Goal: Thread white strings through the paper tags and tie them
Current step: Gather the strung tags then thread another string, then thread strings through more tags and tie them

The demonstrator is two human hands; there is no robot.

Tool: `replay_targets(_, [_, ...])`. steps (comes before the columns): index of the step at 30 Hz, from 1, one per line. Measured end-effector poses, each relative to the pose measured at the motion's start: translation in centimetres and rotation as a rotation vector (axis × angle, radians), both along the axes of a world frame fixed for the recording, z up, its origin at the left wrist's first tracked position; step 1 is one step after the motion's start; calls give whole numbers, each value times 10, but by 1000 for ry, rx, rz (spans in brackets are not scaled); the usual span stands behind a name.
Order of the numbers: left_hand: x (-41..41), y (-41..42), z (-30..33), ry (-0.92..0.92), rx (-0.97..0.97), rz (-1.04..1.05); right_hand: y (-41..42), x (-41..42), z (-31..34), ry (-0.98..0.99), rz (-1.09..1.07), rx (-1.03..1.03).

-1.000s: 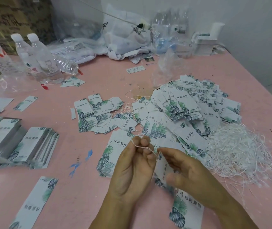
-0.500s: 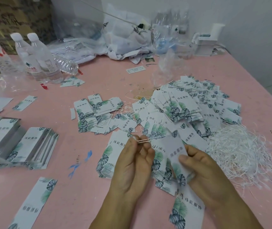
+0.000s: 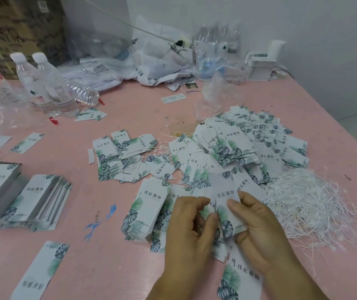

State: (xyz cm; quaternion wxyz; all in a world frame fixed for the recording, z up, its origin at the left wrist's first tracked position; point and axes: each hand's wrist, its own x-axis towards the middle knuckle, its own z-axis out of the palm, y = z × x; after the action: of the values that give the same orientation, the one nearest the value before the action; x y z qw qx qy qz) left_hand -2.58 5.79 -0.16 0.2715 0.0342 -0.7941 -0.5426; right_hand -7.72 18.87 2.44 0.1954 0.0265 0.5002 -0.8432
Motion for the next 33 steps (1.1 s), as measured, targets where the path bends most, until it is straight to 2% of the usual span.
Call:
replay_targets(4, [-1, -2, 1, -3, 1, 15, 6, -38, 22, 154, -140, 395])
replay_targets(8, [-1, -2, -1, -17, -70, 36, 0, -103, 52, 226, -254, 508])
replay_targets(11, [-2, -3, -4, -41, -104, 43, 0, -136, 53, 413, -221, 1077])
replay_targets(12, [-3, -4, -5, -55, -112, 49, 3, -137, 49, 469, -247, 1176])
replay_targets(13, [-4, -5, -5, -70, -121, 57, 6, -132, 46, 523, -290, 1192])
replay_targets(16, [-7, -7, -7, -101, -194, 105, 10, -99, 37, 652, -349, 1024])
replay_targets(20, [-6, -10, -12, -191, -349, 90, 21, -47, 5, 584, -97, 1038])
replay_targets(24, [-5, -4, -15, -283, -502, 37, 36, -21, -20, 522, 35, 1091])
replay_targets(28, [-5, -2, -16, -300, -507, 13, 43, -22, -25, 615, 192, 1205])
replay_targets(33, [-6, -4, -13, -307, -475, 52, 48, -24, -21, 664, 118, 1301])
